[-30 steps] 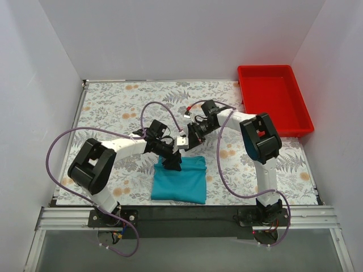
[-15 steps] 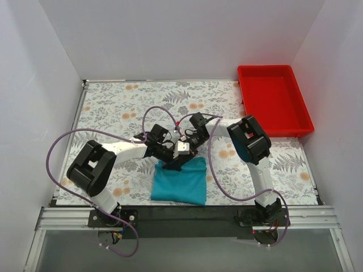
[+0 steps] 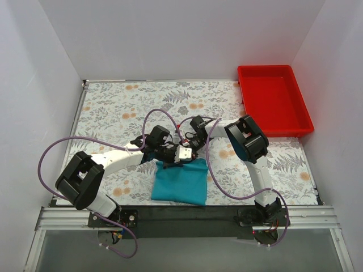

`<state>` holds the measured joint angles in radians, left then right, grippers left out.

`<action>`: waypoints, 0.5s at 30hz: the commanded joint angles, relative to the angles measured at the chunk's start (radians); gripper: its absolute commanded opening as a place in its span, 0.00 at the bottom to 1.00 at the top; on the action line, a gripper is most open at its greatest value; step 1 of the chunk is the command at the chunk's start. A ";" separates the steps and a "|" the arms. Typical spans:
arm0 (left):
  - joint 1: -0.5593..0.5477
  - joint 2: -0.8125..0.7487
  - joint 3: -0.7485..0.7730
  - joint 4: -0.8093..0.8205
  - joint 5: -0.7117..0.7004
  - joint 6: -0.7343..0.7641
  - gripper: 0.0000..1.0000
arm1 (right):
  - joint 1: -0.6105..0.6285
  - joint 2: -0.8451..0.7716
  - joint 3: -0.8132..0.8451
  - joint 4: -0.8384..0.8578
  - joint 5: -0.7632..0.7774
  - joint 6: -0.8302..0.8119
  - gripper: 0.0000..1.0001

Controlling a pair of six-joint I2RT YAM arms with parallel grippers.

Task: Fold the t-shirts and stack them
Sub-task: Fold the tshirt

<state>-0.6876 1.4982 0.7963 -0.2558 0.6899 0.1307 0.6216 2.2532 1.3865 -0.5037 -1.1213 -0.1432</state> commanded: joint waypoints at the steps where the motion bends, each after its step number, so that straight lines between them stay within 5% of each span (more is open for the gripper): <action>1: -0.001 -0.035 0.007 0.058 -0.050 0.059 0.00 | 0.009 0.034 -0.035 -0.018 0.092 -0.068 0.13; 15: 0.022 0.000 -0.002 0.245 -0.116 0.086 0.00 | 0.012 0.029 -0.046 -0.038 0.078 -0.096 0.13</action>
<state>-0.6796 1.5021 0.7952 -0.0959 0.5980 0.1905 0.6224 2.2532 1.3781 -0.5137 -1.1358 -0.1776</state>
